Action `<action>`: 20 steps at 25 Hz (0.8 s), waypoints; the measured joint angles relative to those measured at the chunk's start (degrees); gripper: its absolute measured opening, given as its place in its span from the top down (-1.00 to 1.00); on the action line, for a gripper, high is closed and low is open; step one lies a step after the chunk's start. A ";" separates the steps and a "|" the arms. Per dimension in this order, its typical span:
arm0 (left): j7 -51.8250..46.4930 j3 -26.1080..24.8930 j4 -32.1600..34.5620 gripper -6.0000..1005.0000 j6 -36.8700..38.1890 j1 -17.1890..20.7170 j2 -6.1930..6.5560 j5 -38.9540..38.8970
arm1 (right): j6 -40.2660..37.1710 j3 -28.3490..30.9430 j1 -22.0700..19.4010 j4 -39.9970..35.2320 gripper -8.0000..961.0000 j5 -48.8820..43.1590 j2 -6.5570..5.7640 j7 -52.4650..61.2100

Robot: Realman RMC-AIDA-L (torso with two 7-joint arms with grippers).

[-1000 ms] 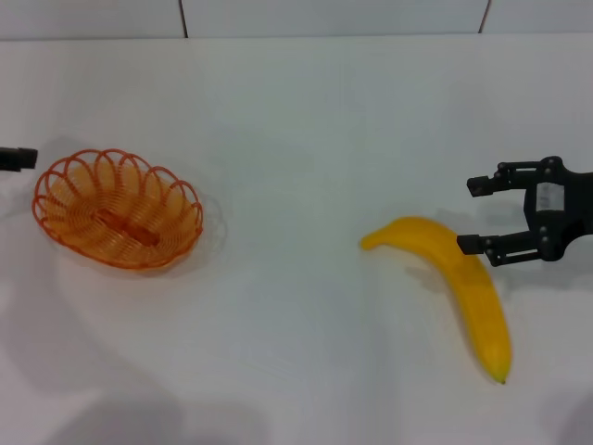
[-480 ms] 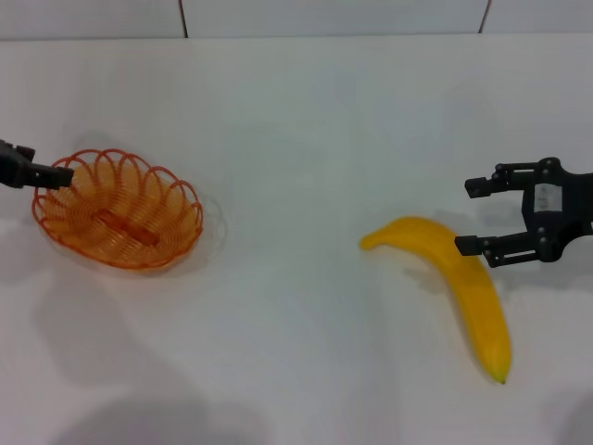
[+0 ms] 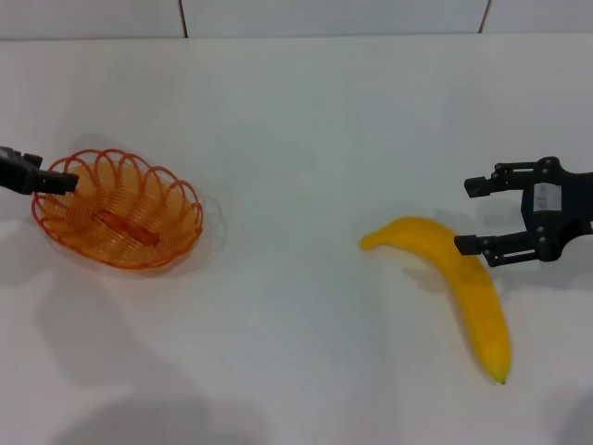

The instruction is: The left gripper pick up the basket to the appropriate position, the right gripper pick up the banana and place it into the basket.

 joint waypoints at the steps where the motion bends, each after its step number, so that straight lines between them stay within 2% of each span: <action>1: 0.01 0.00 -0.11 -0.47 -0.19 -0.01 0.00 -0.07 | 0.00 -0.01 0.01 0.00 -0.71 0.00 0.00 0.00; 5: 0.08 0.01 -1.22 -0.47 -1.30 -0.20 0.00 -0.08 | 0.00 -0.55 0.19 0.14 -0.71 0.00 0.00 0.13; 11: 0.20 0.10 -1.46 -0.04 -1.76 -0.44 -0.07 0.18 | 0.00 -0.87 0.52 0.17 -0.71 0.00 0.00 0.74; 16: 0.22 0.10 -1.58 0.18 -2.78 -0.37 -0.19 -0.02 | 0.00 -0.88 0.53 0.17 -0.71 0.00 0.00 0.76; 19: 0.22 0.09 -1.95 0.57 -2.90 -0.40 -0.39 0.13 | 0.00 -0.88 0.49 0.17 -0.71 0.00 0.00 0.78; 20: 0.22 0.09 -2.04 0.58 -2.99 -0.45 -0.41 0.15 | 0.00 -0.88 0.48 0.17 -0.71 0.00 0.00 0.78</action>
